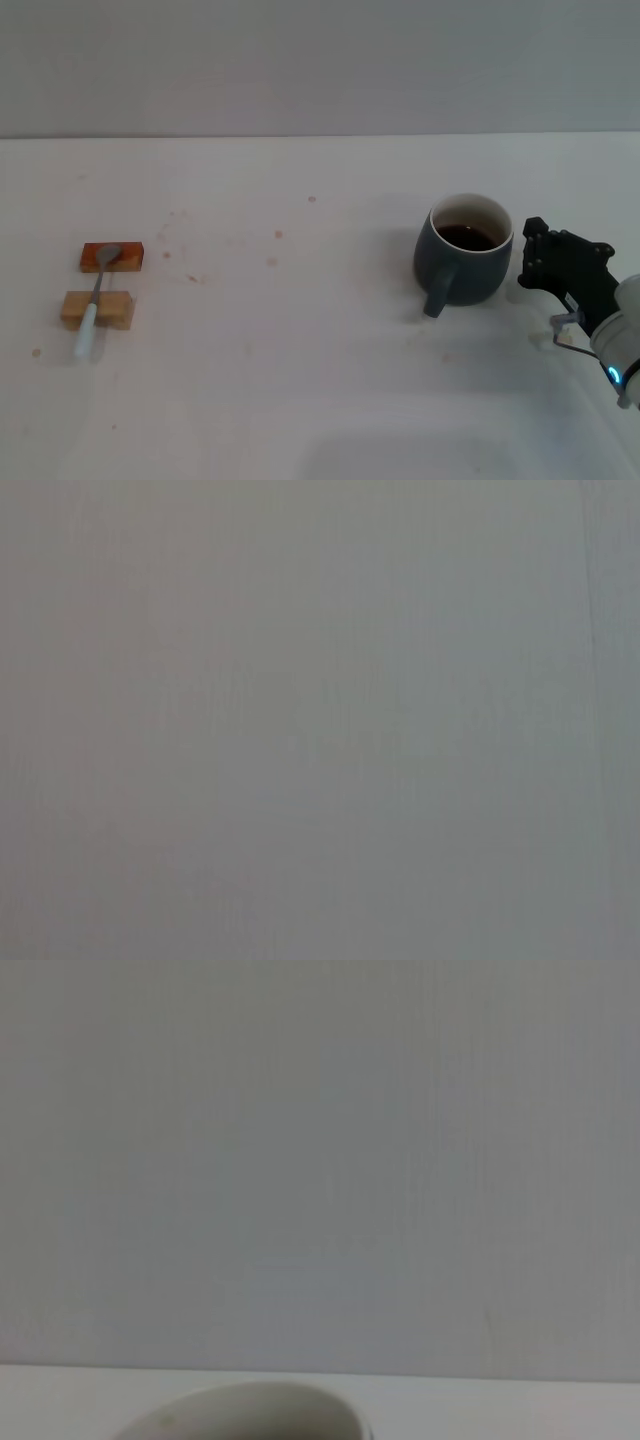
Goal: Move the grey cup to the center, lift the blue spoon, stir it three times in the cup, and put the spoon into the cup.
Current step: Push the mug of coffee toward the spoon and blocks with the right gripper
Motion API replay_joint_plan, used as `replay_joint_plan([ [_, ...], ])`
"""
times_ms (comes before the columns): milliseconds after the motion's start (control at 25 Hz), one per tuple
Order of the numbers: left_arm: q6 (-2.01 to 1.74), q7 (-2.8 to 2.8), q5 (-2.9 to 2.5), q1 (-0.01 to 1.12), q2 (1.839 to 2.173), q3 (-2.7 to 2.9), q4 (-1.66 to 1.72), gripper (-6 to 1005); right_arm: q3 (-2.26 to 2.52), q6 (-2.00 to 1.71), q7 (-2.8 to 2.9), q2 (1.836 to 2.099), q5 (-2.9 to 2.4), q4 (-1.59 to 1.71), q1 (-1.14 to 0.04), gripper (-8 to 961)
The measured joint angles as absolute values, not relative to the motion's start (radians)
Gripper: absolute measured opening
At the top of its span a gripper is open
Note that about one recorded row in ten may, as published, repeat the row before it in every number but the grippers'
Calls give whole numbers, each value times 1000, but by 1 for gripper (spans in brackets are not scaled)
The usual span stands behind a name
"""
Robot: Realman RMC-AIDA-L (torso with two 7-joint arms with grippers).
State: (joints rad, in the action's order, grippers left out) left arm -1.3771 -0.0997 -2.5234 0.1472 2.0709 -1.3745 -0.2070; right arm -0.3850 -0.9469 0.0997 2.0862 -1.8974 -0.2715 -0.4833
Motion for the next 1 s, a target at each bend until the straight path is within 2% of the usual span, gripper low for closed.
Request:
replay_joint_plan([
  [1000,-1379,-101,-2523,150,2071,-1375,-206,811,-338,-898,100,2089,-1961,-393,-524,-1],
])
